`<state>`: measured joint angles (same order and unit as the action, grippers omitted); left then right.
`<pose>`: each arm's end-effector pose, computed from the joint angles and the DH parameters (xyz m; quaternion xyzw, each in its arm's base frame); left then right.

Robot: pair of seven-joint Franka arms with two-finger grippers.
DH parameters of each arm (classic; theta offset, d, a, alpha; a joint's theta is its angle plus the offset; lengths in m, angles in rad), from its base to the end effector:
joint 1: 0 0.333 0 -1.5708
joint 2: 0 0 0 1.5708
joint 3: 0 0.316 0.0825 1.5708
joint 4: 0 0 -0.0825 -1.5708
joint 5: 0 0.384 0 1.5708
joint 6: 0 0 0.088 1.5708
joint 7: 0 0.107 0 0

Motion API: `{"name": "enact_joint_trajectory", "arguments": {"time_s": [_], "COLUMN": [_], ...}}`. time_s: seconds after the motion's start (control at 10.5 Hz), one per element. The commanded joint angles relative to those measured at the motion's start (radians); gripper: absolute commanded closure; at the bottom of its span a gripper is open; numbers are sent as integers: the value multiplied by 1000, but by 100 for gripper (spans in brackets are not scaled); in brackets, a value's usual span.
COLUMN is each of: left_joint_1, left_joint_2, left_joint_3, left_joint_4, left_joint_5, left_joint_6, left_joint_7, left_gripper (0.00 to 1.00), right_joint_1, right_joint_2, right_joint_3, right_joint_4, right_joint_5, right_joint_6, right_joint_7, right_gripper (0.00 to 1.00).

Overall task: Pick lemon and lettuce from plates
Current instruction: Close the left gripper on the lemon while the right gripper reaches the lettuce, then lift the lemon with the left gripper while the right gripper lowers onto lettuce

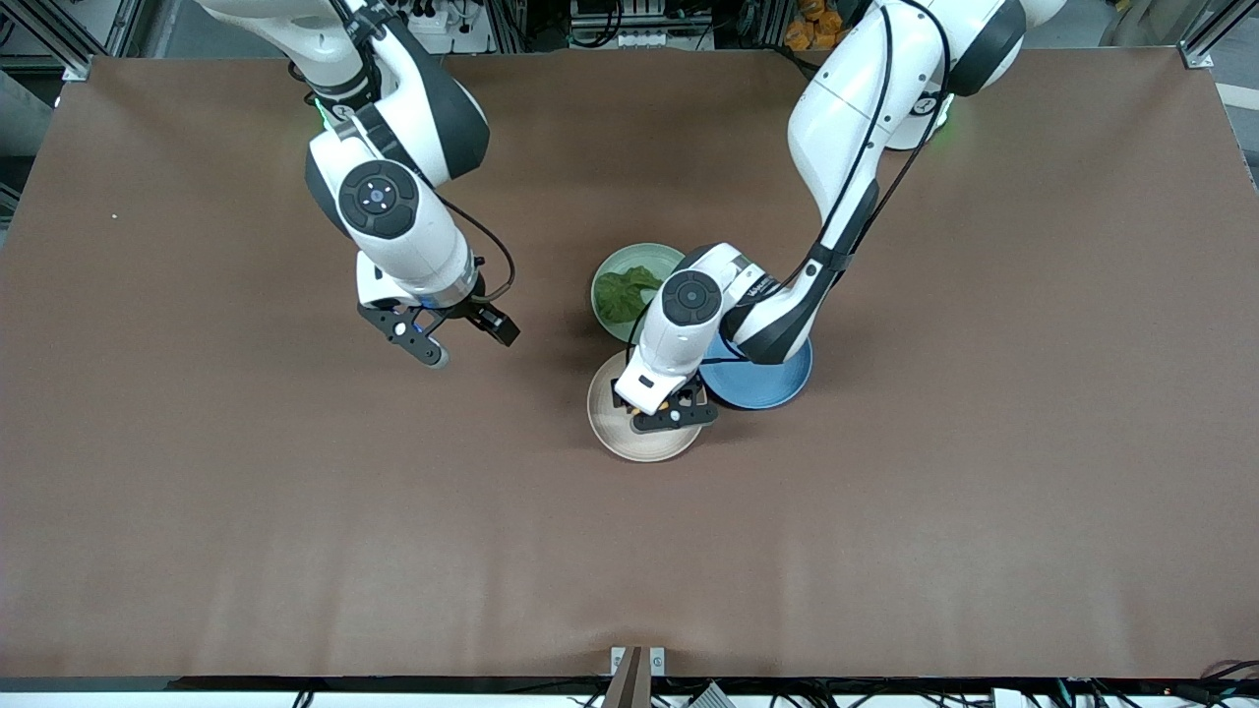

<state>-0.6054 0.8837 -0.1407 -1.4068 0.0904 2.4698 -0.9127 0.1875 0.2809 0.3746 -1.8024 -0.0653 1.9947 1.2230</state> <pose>0.5632 -0.4897 0.1935 0.9921 0.0807 0.0485 0.0831 0.5336 0.3142 0.3939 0.9482 -0.3152 -0.0383 0.0129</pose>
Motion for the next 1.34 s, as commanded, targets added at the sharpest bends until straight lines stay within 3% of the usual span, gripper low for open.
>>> {"name": "enact_joint_trajectory", "arguments": {"time_s": [0.0,0.48,0.76,1.24], "left_joint_1": [1,128,202,358], "left_joint_2": [-60,-279,-363,-423], "left_joint_3": [10,-2,0,0], "left_joint_4": [12,5,-23,-158], "left_joint_5": [17,15,14,22], "left_joint_6": [-63,-375,-540,-589], "left_joint_7": [-55,47,200,408], "left_gripper": [100,100,100,100], "right_joint_1": [-3,48,121,204], "right_joint_2": [0,44,151,288], "right_joint_3": [23,23,32,61], "right_joint_4": [0,3,9,58], "right_joint_5": [-21,-22,-111,-191], "right_joint_6": [1,27,128,219], "right_joint_7": [46,130,283,446], "right_gripper": [0,0,0,0]}}
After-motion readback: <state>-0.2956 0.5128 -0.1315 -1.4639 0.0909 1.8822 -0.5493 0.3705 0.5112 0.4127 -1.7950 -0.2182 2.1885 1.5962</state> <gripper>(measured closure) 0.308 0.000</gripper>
